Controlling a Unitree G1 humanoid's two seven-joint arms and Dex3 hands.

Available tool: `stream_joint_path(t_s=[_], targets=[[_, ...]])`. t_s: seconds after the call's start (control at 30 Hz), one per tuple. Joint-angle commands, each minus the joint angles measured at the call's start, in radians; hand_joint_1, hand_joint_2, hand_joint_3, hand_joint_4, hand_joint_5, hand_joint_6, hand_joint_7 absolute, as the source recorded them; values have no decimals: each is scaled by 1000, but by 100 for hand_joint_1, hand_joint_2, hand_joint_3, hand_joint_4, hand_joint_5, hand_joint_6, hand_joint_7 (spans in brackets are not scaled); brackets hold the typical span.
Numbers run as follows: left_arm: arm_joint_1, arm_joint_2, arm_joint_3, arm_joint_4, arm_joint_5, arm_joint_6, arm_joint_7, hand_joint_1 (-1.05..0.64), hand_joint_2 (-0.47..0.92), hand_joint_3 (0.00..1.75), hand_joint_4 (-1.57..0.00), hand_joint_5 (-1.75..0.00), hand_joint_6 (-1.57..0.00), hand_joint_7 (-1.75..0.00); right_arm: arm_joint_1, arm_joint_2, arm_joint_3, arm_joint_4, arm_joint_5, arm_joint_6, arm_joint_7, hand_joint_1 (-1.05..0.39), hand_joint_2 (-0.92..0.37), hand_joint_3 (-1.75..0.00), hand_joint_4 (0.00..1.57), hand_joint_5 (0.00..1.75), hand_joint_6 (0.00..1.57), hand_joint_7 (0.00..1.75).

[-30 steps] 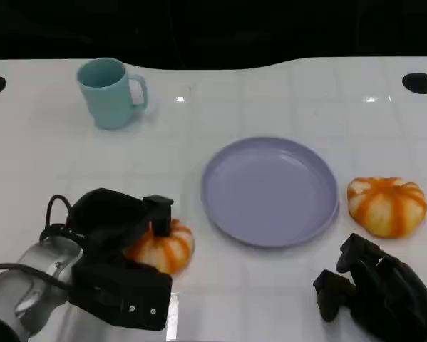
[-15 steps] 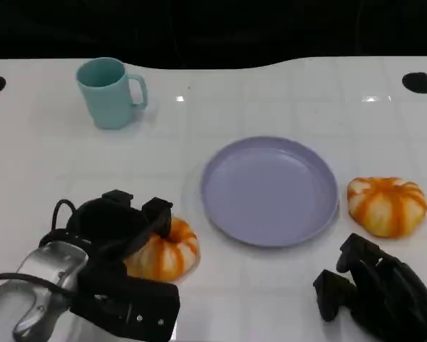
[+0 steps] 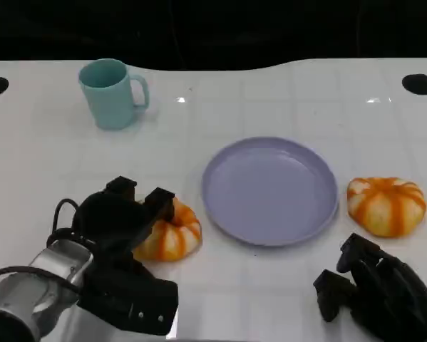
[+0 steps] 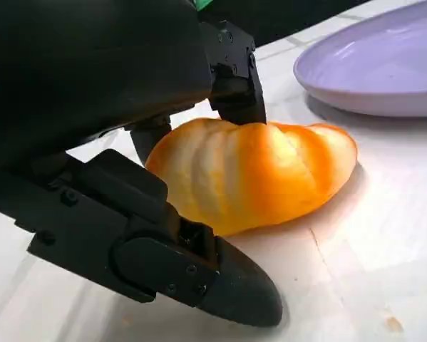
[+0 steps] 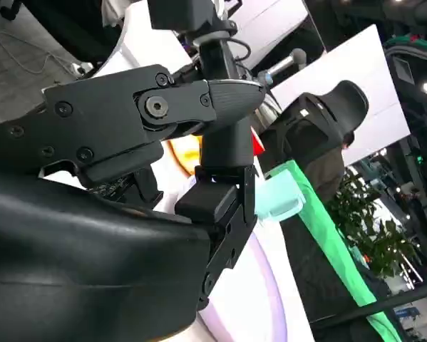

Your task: Grasp the bread from the table and place it into the plate.

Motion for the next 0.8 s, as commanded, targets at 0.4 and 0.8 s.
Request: stream_joint_path(t_s=[0.4, 0.8], targets=[[-48, -67, -70, 394, 7, -210, 463, -105, 50, 161, -157, -174, -150, -168, 3, -16, -4, -8, 6, -6, -4, -58, -92, -19, 78, 172, 72, 137], [-72, -84, -88, 468, 6, -252, 653, -105, 51, 174, -157, -175, -157, -175, 1, -18, -8, -8, 13, 4, -3, -57, -92, -19, 77, 169, 70, 138]])
